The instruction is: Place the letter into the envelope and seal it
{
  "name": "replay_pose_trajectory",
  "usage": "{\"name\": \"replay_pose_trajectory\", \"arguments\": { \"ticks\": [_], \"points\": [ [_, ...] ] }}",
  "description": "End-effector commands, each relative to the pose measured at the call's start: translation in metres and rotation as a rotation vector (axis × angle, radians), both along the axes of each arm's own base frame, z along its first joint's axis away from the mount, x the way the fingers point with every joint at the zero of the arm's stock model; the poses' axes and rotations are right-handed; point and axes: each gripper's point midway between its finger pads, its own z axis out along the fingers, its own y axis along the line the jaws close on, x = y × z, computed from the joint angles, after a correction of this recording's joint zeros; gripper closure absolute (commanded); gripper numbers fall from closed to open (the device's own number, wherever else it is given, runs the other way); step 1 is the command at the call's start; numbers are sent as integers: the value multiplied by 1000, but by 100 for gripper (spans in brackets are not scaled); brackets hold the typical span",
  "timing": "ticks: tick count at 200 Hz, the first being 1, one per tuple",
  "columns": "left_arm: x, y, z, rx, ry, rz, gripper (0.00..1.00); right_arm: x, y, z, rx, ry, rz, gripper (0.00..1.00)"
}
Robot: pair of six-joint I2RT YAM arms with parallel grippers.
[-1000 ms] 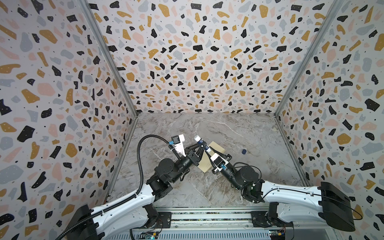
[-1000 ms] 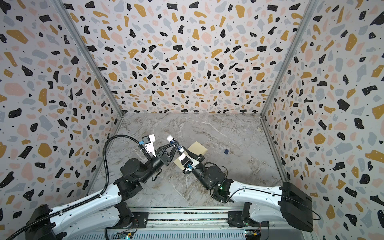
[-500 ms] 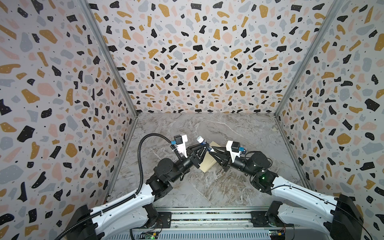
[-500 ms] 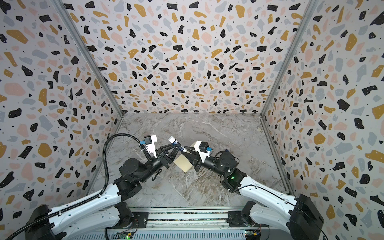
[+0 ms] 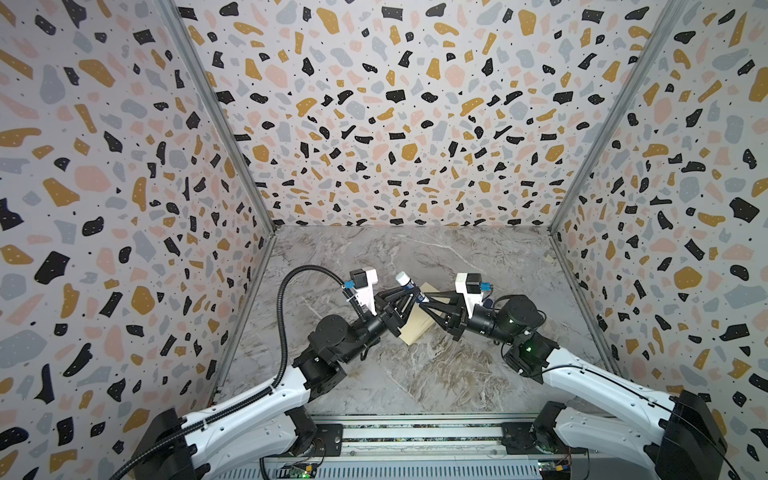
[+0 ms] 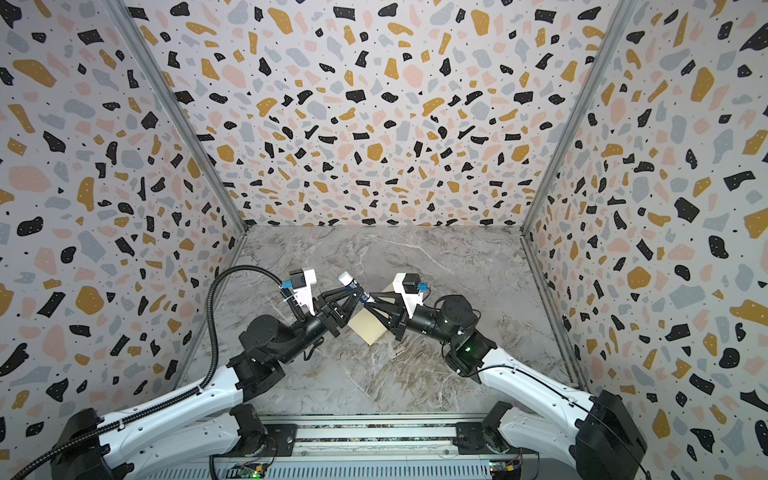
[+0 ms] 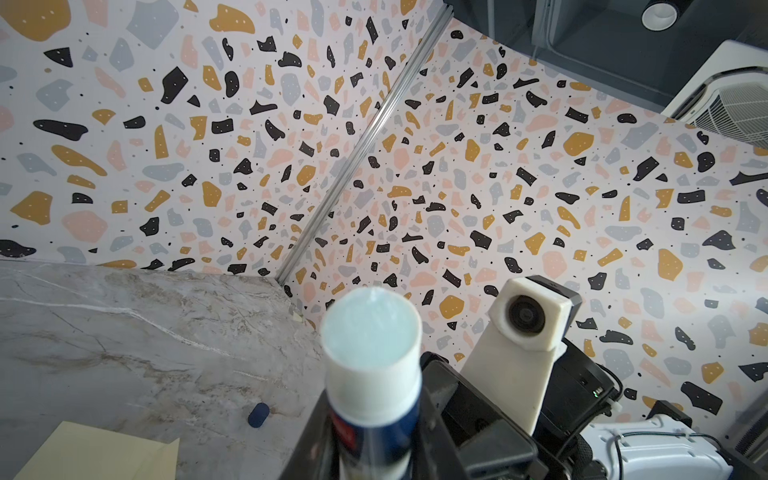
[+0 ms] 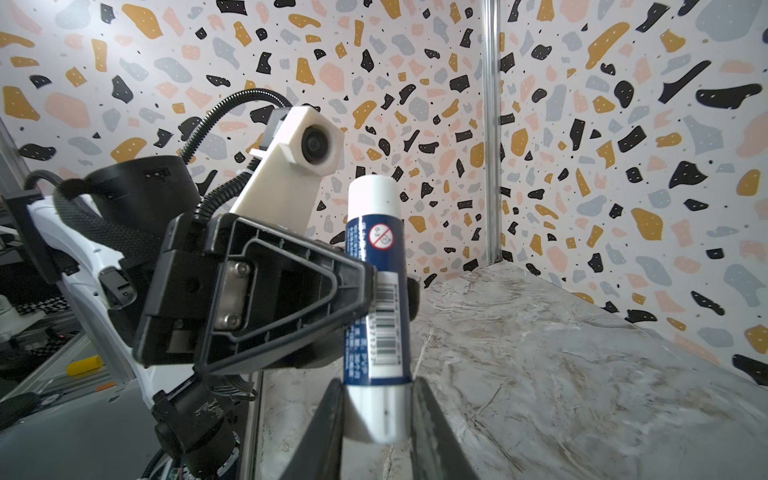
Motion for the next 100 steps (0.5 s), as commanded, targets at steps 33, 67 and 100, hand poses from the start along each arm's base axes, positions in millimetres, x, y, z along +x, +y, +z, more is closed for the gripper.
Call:
{"name": "replay_pose_trajectory", "arguments": {
  "ticks": [33,67,100],
  "points": [
    [9,7,17,-50,20,61,100,9,-23,27,-34,-264,-288,32],
    [12,7,16,-54,48,67,100,-1,-21,27,-91,-414,-392,21],
    [15,7,15,-61,86,74,100,-9,-19,28,-118,-514,-487,19]
  ]
}}
